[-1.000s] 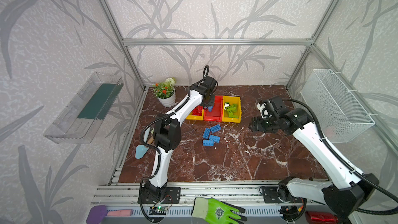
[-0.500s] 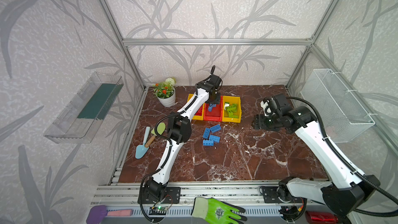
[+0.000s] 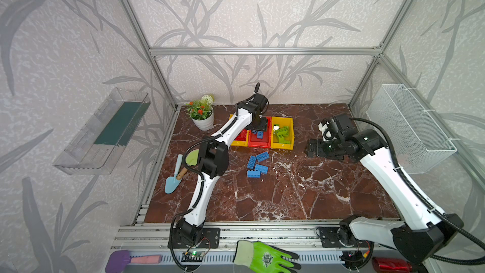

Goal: Sort the legos into containers by color
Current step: 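Reach the left gripper back down toward the blue brick pile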

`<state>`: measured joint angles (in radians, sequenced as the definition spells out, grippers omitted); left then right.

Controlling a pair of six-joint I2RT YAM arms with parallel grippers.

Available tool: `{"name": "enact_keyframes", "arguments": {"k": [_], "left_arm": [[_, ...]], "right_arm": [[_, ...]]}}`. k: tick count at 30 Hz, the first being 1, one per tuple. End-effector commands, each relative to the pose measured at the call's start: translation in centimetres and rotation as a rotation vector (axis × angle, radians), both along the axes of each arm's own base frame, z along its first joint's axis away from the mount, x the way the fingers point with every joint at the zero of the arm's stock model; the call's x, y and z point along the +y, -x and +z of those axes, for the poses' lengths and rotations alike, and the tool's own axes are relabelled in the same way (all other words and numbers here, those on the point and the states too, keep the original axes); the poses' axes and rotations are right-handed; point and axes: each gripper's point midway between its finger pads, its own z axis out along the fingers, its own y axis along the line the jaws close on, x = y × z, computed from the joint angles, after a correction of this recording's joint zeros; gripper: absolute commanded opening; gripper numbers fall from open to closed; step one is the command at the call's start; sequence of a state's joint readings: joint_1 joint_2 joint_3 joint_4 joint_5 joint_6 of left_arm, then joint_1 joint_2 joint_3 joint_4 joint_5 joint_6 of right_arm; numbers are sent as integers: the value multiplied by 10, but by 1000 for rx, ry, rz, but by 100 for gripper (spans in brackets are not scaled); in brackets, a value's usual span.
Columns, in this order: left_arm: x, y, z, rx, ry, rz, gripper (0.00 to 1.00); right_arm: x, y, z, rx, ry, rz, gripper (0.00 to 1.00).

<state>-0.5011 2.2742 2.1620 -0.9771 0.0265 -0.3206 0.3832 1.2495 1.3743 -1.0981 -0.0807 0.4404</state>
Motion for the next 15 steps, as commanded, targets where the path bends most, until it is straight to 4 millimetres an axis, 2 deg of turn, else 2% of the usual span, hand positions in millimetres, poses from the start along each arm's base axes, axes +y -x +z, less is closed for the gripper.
{"name": "enact_keyframes", "arguments": {"k": [1, 8, 11, 15], "left_arm": [[12, 21, 36, -68, 40, 30, 68], [43, 96, 14, 4, 10, 41, 64], [50, 127, 3, 15, -13, 46, 64], [50, 156, -9, 28, 0, 79, 63]], "right_arm": [[6, 2, -1, 9, -32, 28, 99], [19, 13, -12, 43, -89, 81, 99], [23, 19, -16, 55, -103, 101, 99], [28, 27, -17, 56, -113, 125, 99]]}}
